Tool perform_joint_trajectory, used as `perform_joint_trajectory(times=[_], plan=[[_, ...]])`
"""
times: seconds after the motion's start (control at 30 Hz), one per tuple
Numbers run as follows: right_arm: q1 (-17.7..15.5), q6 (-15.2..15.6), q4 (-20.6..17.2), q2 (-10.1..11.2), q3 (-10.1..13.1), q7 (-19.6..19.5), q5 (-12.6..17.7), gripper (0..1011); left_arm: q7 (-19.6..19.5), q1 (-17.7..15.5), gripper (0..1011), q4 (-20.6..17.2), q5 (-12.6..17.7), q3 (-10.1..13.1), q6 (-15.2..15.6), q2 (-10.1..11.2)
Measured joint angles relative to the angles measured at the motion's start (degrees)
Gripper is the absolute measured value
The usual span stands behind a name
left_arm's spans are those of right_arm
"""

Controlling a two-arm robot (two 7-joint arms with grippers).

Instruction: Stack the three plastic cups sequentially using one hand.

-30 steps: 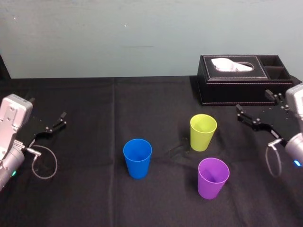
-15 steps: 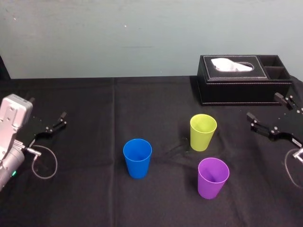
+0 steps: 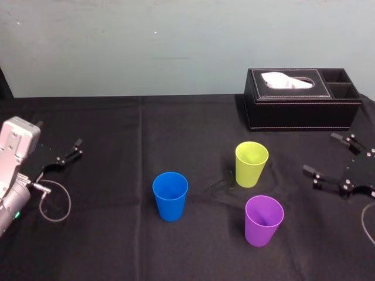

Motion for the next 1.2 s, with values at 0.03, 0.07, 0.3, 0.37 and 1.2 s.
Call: perform_joint_trajectory(times=[0.03, 0.07, 0.3, 0.37, 1.2], plan=[[-0.6, -0.1, -0.2, 0.3, 0.4, 1.4, 1.0, 1000, 0.0, 0.0, 1010, 0.0, 0.0, 0.0, 0.0, 0.0], [-1.0, -0.1, -0.3, 0.5, 0.6, 2.0, 1.5, 1000, 0.0, 0.0, 1010, 0.0, 0.0, 0.0, 0.0, 0.0], [-3.9, -0.5, -0.9, 1.6, 2.3, 7.1, 4.3, 1002, 0.0, 0.0, 1010, 0.0, 0.0, 0.0, 0.0, 0.0], [-4.4, -0.7, -0.9, 1.8, 2.4, 8.2, 4.6, 1000, 0.0, 0.0, 1010, 0.0, 0.0, 0.0, 0.0, 0.0], [-5.2, 0.5, 1.9, -0.8, -1.2, 15.0, 0.7, 1000, 0.0, 0.0, 1010, 0.0, 0.0, 0.0, 0.0, 0.0]])
